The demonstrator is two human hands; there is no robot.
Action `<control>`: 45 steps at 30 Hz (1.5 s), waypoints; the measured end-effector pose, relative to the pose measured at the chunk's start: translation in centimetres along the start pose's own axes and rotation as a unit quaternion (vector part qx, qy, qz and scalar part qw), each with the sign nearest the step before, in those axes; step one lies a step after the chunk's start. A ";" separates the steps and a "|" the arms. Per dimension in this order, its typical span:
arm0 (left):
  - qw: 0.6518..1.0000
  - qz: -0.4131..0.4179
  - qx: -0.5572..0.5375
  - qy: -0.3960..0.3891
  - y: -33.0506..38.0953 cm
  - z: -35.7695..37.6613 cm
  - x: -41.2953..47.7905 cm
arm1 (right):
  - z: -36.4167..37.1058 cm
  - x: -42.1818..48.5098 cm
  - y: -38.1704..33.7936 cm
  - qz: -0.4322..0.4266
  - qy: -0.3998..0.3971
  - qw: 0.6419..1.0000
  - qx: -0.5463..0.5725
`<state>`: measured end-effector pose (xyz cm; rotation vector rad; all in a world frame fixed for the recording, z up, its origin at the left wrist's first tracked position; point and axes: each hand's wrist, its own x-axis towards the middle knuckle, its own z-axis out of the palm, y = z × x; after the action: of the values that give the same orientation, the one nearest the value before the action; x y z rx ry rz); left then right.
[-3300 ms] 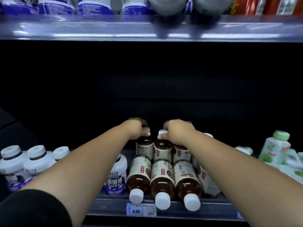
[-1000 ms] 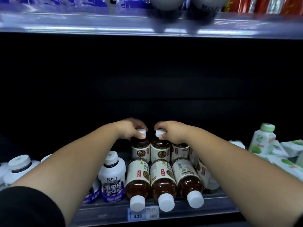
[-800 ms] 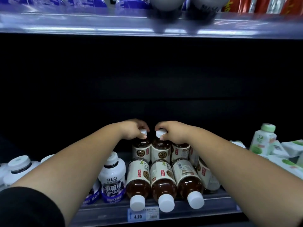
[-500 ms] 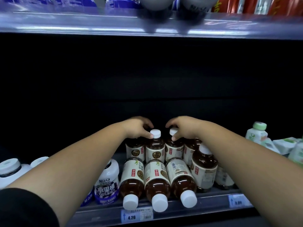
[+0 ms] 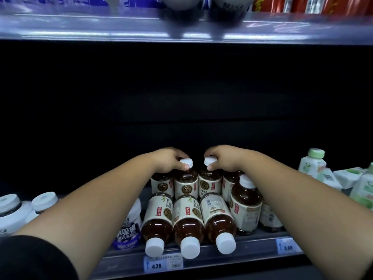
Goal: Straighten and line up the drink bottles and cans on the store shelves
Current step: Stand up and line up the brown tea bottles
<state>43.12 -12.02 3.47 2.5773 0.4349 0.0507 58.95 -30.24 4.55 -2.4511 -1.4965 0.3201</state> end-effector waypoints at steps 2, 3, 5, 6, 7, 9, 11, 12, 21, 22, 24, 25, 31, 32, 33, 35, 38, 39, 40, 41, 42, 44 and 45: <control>1.000 -0.002 0.007 0.001 0.0 0.1 0.0 | 0.0 0.0 0.0 -0.006 -0.008 1.000 0.000; 1.000 -0.003 0.010 0.001 0.0 0.1 0.0 | -0.1 -0.1 0.0 -0.007 -0.017 1.000 0.010; 1.000 -0.006 0.019 0.001 0.2 0.0 0.0 | -0.2 -0.2 0.1 -0.006 -0.030 0.999 0.024; 1.000 -0.006 0.024 0.002 0.2 0.1 0.0 | -0.2 -0.3 0.2 -0.008 -0.036 0.999 0.026; 1.000 -0.006 0.029 0.004 0.3 0.1 0.0 | -0.2 -0.5 0.3 -0.012 -0.039 0.999 0.029; 0.999 -0.009 0.032 0.012 0.3 0.2 0.0 | -0.4 -0.8 0.4 -0.014 -0.037 0.999 0.037; 0.999 -0.015 0.026 0.018 0.2 0.3 0.1 | -1.3 -1.4 0.7 0.010 -0.024 0.999 0.048; 0.999 -0.018 0.024 0.019 0.1 0.3 0.1 | -1.8 -1.7 0.9 0.036 -0.013 0.999 0.033; 0.999 -0.025 0.008 0.027 -0.3 0.5 0.2 | -3.0 -3.0 2.9 0.049 -0.011 0.998 -0.039; 0.999 -0.025 0.010 0.027 -0.3 0.5 0.1 | -3.0 -3.1 2.8 0.040 -0.015 0.999 -0.022; 0.999 -0.024 0.011 0.028 -0.3 0.5 0.0 | -3.0 -3.1 2.8 0.051 -0.010 0.999 -0.011; 0.999 -0.024 0.009 0.027 -0.3 0.5 0.0 | -3.0 -3.0 2.8 0.067 -0.002 0.997 -0.033; 0.999 -0.023 0.005 0.030 -0.2 0.5 -0.1 | -2.9 -2.8 3.6 0.088 0.005 0.992 -0.089; 0.999 -0.022 0.005 0.030 -0.2 0.5 -0.1 | -2.9 -2.9 3.7 0.082 0.006 0.993 -0.084; 0.999 -0.021 0.005 0.030 -0.2 0.5 -0.1 | -2.9 -3.0 3.7 0.080 0.006 0.994 -0.075; 0.999 -0.019 0.006 0.031 -0.2 0.6 -0.1 | -2.8 -3.1 4.0 0.080 0.007 0.995 -0.051; 0.999 -0.014 0.011 0.027 -0.2 0.7 -0.1 | -2.6 -3.2 4.3 0.075 -0.002 0.997 -0.036; 0.999 -0.012 0.015 0.026 -0.2 0.7 -0.2 | -2.6 -3.2 4.2 0.073 -0.005 0.997 -0.039; 0.999 -0.009 0.020 0.025 -0.1 0.7 -0.2 | -2.6 -3.2 4.2 0.072 -0.006 0.996 -0.044; 0.999 -0.006 0.026 0.027 0.0 0.7 -0.3 | -2.6 -3.3 4.1 0.070 -0.006 0.996 -0.046; 0.999 -0.005 0.028 0.030 0.0 0.7 -0.4 | -2.6 -3.4 4.1 0.068 -0.006 0.997 -0.046; 0.999 -0.008 0.026 0.044 0.3 0.7 -0.9 | -2.7 -3.6 4.0 0.062 0.009 0.997 -0.046; 0.998 -0.007 0.023 0.051 0.6 0.6 -1.3 | -2.8 -3.8 3.7 0.055 0.027 0.997 -0.044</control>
<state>42.17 -13.23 3.28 2.6242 0.4982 0.1705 61.26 -35.56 6.16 -2.5946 -1.3862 0.2094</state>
